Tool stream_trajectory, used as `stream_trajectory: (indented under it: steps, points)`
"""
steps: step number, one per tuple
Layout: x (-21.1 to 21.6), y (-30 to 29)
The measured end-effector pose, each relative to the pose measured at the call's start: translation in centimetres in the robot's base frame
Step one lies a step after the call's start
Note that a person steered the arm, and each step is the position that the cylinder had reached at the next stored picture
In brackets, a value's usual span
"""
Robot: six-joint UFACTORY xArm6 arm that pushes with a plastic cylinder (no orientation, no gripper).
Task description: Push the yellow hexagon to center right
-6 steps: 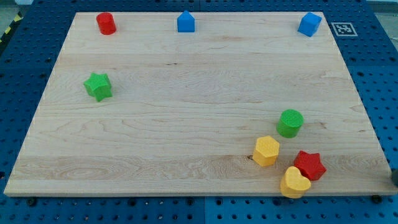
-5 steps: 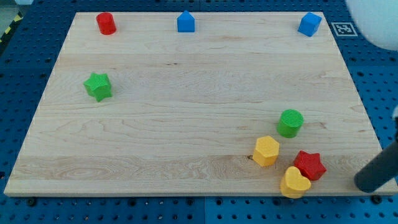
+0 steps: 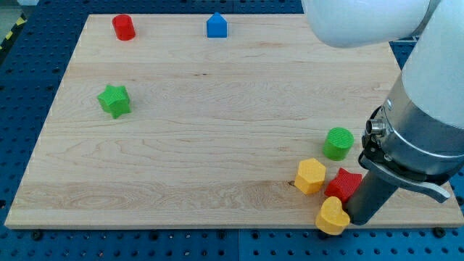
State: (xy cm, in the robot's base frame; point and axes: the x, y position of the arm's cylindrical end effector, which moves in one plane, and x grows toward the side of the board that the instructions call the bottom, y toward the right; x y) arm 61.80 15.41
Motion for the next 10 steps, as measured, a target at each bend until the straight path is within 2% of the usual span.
stream_trajectory:
  steps: [6, 10]
  points:
    - [-0.2, -5.2]
    - [-9.1, -5.5]
